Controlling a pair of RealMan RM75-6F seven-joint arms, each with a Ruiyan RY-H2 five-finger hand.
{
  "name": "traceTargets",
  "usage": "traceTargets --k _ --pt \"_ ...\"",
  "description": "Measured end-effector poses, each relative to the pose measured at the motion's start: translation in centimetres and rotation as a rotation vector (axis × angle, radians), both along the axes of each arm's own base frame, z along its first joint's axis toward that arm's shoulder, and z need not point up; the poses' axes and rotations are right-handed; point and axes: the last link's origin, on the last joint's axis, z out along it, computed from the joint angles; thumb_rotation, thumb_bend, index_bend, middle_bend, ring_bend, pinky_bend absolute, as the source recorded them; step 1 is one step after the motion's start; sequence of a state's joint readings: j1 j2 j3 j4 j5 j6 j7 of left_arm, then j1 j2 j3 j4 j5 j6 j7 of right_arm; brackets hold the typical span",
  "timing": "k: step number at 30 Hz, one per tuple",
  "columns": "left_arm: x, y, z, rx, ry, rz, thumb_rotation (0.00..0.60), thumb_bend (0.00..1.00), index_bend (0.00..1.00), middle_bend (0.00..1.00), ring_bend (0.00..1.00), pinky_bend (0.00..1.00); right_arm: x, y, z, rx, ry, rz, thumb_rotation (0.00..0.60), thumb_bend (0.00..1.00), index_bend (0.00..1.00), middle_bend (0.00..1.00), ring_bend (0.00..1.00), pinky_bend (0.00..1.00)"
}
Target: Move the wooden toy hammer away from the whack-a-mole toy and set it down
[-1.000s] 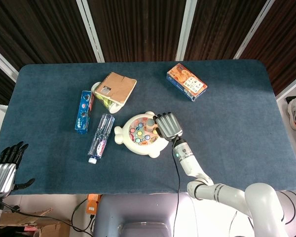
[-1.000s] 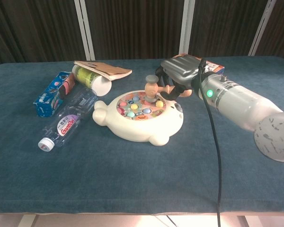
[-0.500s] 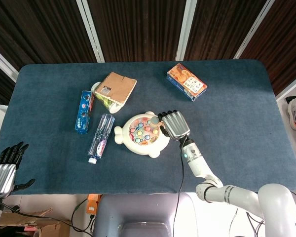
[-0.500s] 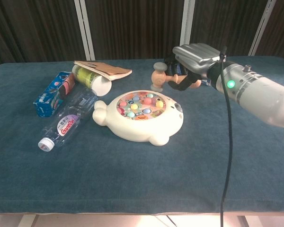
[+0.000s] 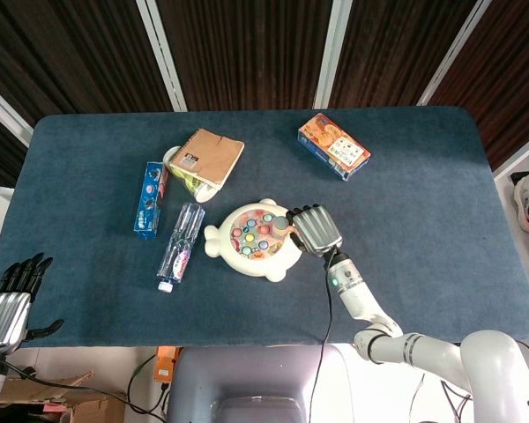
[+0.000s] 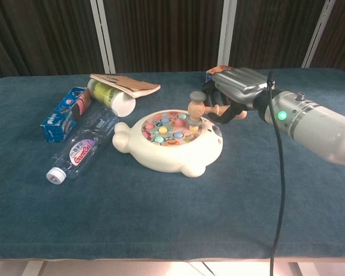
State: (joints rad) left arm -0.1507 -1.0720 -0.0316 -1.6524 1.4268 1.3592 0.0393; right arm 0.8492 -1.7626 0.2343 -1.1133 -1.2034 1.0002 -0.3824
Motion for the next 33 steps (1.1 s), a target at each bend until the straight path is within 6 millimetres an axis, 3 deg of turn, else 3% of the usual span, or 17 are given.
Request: traceTargets --k 10,19,28,33 --pt "0.0 0.0 0.1 0.002 -0.002 0.001 0.6 0.09 0.0 0.0 0.0 0.06 -0.5 0.0 -0.8 0.012 0.04 -0.008 0.6 0.54 1.0 0.81 0.71 0.7" --pt "0.0 -0.1 0.1 0.003 -0.002 -0.001 0.6 0.09 0.0 0.0 0.0 0.06 -1.0 0.1 2.1 -0.047 -0.044 0.004 0.6 0.54 1.0 0.81 0.71 0.7" --pt "0.1 -0.1 -0.1 -0.001 0.001 -0.003 0.6 0.09 0.0 0.0 0.0 0.06 -5.3 0.6 4.9 -0.074 -0.088 -0.064 0.6 0.54 1.0 0.81 0.71 0.7" --pt "0.1 -0.1 -0.2 -0.005 0.004 -0.002 0.6 0.09 0.0 0.0 0.0 0.06 -8.9 0.7 5.7 -0.078 -0.09 -0.132 0.6 0.54 1.0 0.81 0.71 0.7"
